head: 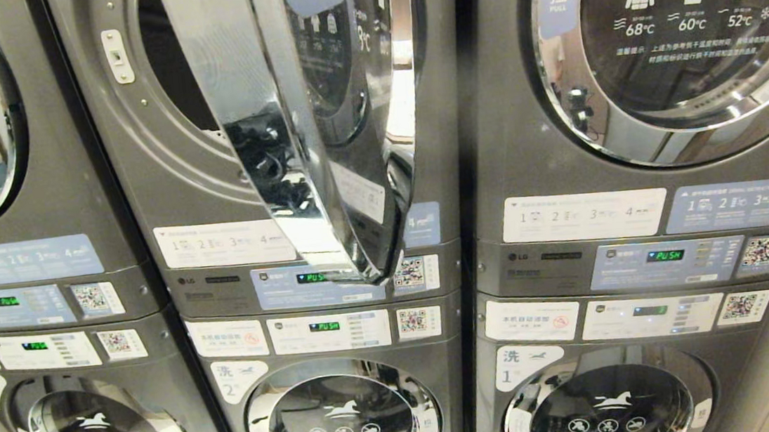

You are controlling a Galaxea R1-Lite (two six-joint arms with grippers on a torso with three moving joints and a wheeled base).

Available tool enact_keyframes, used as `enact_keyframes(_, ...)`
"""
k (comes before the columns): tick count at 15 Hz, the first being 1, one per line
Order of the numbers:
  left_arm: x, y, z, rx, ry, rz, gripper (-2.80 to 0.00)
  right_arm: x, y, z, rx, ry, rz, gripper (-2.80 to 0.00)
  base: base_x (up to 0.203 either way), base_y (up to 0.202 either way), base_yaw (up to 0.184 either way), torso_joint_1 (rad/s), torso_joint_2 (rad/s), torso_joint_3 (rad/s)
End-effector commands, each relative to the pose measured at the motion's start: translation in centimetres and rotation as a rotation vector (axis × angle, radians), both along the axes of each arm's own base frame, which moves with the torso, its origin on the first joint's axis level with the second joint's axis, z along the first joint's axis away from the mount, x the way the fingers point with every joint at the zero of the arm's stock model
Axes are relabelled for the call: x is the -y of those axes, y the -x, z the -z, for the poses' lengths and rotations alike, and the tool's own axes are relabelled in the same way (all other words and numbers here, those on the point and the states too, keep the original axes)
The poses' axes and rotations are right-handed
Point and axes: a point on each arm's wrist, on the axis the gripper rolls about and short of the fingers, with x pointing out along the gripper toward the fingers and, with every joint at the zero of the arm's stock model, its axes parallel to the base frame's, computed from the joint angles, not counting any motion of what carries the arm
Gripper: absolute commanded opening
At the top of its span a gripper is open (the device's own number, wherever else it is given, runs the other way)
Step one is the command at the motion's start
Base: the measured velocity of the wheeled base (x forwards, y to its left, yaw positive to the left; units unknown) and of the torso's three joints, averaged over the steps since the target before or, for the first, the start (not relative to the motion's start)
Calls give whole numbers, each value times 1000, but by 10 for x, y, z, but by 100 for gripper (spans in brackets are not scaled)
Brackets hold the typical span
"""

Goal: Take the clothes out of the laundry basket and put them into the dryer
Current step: Close the dryer

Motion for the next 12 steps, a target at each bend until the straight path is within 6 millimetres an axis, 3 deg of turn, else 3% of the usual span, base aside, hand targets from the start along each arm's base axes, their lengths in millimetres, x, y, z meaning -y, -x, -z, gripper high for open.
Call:
enact_keyframes(1, 0, 0, 0, 2, -5, -1, -280, 0, 7, 9, 80, 24, -4, -280, 0, 0, 0, 0, 0, 0)
enact_keyframes(3, 1, 1, -4, 32, -81, 33, -280, 0, 3, 7, 163, 10, 0, -280, 0, 0, 0, 0, 0, 0)
enact_keyframes(5, 4, 10, -42, 174, -117, 191, -280, 0, 2, 8, 176, 11, -1, -280, 0, 0, 0, 0, 0, 0)
enact_keyframes(7, 8, 15, -104, 271, -147, 332, -280, 0, 2, 8, 176, 28, -3, -280, 0, 0, 0, 0, 0, 0)
enact_keyframes(9, 10, 6, -199, 365, -172, 466, -280, 0, 2, 8, 175, 29, -3, -280, 0, 0, 0, 0, 0, 0)
enact_keyframes(11, 12, -21, -294, 468, -184, 606, -280, 0, 2, 8, 174, 31, -5, -280, 0, 0, 0, 0, 0, 0)
enact_keyframes(12, 15, -40, -330, 507, -182, 690, -280, 0, 2, 8, 170, 34, -3, -280, 0, 0, 0, 0, 0, 0)
